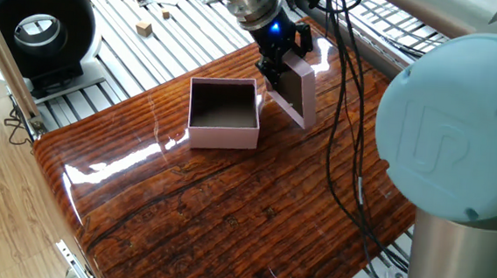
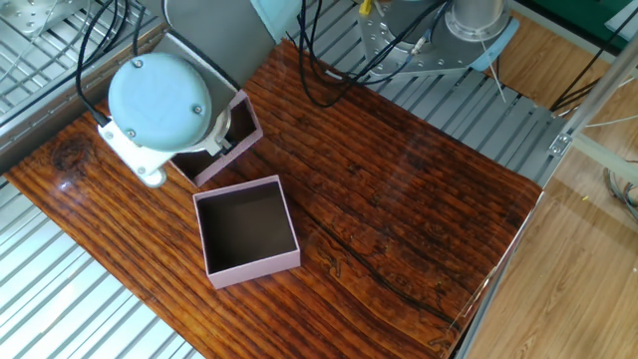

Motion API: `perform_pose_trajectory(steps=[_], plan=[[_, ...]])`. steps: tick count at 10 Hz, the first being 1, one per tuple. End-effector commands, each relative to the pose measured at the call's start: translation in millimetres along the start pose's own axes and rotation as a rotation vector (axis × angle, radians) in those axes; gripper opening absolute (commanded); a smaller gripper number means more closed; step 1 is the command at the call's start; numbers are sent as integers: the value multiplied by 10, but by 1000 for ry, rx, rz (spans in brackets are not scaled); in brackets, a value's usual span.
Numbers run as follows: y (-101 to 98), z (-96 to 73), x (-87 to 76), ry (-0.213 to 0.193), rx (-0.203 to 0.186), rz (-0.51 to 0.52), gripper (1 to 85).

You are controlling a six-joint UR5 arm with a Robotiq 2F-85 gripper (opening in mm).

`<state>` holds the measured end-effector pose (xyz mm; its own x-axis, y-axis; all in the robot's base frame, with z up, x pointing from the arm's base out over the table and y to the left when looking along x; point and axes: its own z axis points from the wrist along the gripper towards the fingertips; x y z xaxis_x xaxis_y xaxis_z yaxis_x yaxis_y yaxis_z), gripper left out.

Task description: Cover the box

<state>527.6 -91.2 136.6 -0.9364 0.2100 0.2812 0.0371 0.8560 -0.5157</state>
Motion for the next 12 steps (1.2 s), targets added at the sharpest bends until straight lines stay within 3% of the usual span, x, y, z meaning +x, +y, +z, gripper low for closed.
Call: perform_pose_trajectory(steps=[1,3,6,9,12], plan=[[141,-66,-291,-123,-49,-24,13],[371,-159,-500,-218,-124,-50,13],[630,-257,-688,-308,-203,-56,13],[641,-318,-860,-383,-198,-106,13],[566,-352,-977,-433,-158,-144,13]])
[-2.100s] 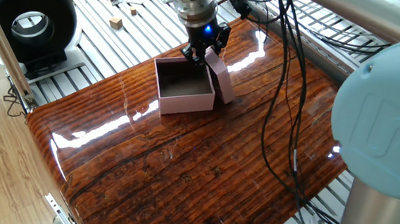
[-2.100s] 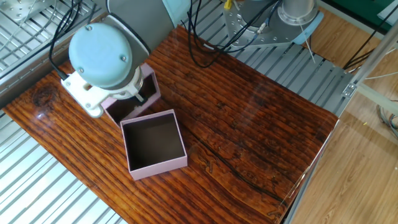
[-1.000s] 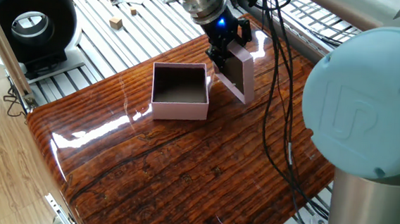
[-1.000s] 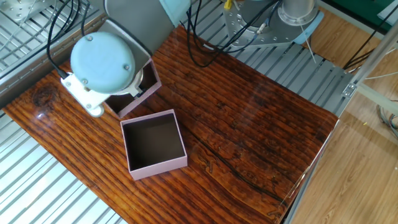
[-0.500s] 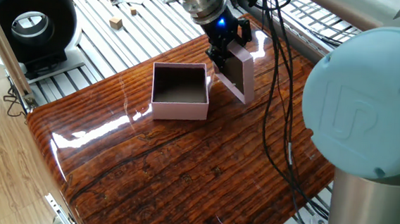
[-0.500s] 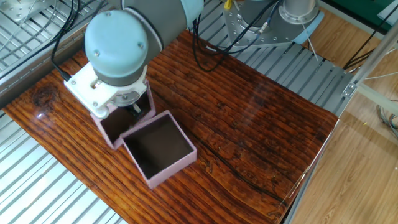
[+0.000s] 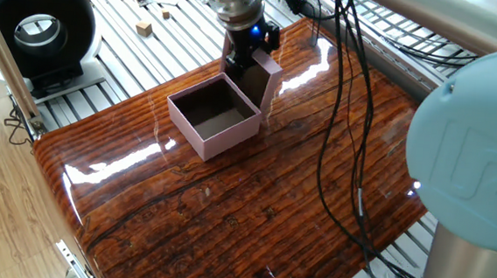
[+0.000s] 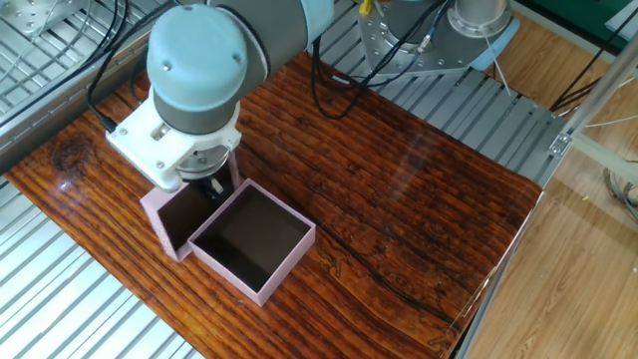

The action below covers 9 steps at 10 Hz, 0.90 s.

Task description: Cover the box

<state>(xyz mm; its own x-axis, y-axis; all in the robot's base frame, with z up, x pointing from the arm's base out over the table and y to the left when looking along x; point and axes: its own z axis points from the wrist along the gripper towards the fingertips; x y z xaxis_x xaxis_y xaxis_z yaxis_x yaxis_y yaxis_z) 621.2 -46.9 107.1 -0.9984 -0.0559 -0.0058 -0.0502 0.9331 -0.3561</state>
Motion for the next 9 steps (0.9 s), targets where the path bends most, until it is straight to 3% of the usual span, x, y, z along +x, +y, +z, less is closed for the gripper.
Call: perform_pose_trajectory(steps=[1,4,5,6,7,9], plan=[[0,-14,-187,-74,-2,-45,13],[72,-63,-530,-208,-22,-85,13],[79,-66,-542,-213,-24,-91,13],[61,-60,-513,-201,-16,-110,13],[-91,-43,-422,-162,45,-158,13],[-256,-126,-215,-73,101,-177,13]])
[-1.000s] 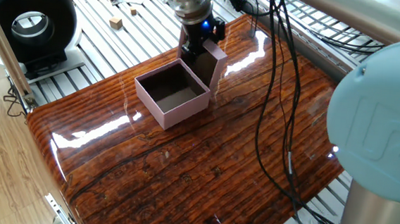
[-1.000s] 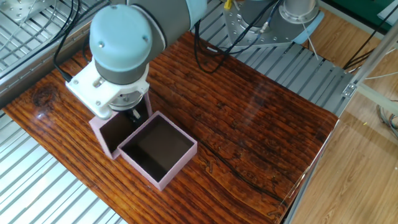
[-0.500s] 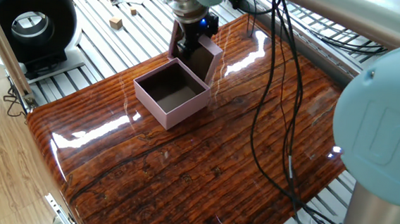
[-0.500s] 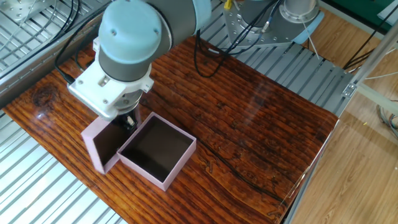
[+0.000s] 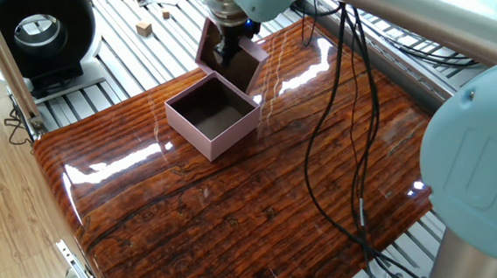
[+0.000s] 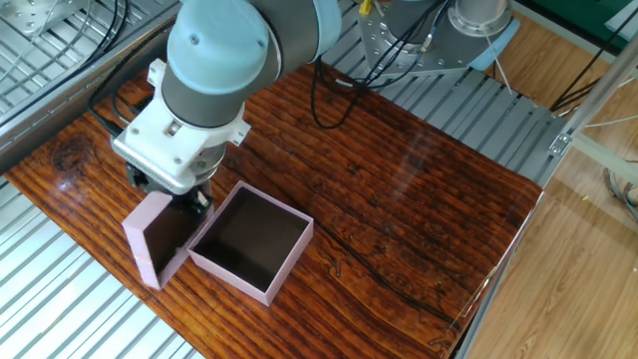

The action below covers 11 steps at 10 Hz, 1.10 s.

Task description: Cover the box

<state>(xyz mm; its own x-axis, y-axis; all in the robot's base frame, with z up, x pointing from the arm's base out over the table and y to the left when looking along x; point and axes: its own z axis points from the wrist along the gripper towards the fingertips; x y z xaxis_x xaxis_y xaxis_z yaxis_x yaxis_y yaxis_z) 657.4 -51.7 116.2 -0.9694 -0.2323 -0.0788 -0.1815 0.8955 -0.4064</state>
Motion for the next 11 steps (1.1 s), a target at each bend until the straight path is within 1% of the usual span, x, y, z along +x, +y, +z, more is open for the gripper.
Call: perform_pose_trajectory(steps=[1,2,3,4,5,6,7,8,9,11], plan=[[-168,-142,200,87,52,-46,10],[-209,-219,215,102,63,-49,10],[-272,-296,210,116,88,-53,10],[-256,-377,219,140,93,-45,10],[-245,-459,218,164,106,-36,10],[-178,-508,209,181,101,-21,10],[-149,-513,200,189,107,-16,10],[-146,-519,197,196,128,-11,10],[-196,-529,194,198,161,-14,10],[-368,-576,198,202,234,-31,10]])
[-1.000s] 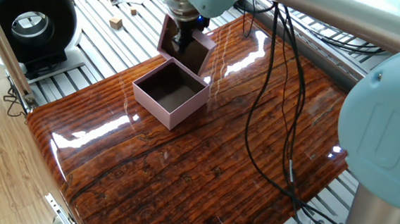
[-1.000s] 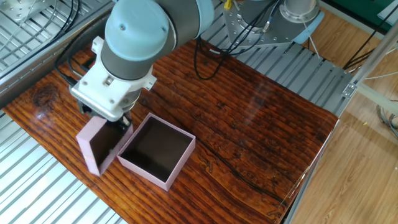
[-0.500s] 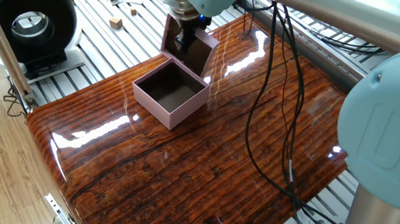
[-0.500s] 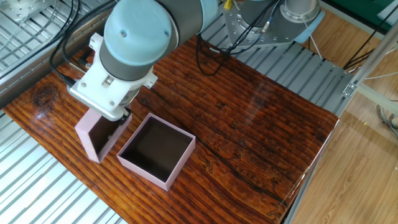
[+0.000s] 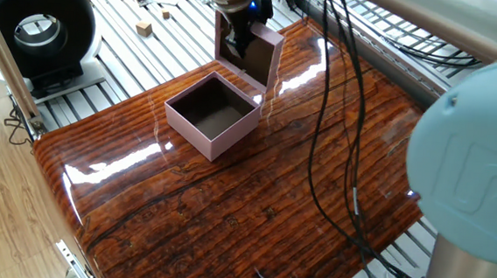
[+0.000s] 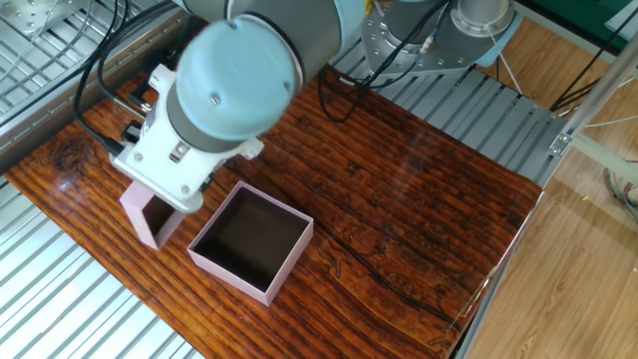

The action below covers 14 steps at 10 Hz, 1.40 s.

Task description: Cover the box

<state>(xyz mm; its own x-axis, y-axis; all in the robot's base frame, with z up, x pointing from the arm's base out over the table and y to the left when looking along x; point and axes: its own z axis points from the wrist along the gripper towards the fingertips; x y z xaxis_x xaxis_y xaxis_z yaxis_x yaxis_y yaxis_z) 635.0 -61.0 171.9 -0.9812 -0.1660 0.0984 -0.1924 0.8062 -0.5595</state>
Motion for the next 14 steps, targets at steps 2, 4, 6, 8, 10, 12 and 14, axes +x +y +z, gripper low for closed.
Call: perform_pose_trajectory(steps=[2,4,6,8,10,12,14], plan=[[110,-77,69,36,-8,44,10],[363,-166,112,67,-94,102,10],[507,-269,120,86,-134,134,10],[606,-299,78,82,-161,152,10],[745,-299,17,77,-203,178,10],[768,-294,-3,77,-201,180,10],[405,-296,108,93,-71,99,10]])
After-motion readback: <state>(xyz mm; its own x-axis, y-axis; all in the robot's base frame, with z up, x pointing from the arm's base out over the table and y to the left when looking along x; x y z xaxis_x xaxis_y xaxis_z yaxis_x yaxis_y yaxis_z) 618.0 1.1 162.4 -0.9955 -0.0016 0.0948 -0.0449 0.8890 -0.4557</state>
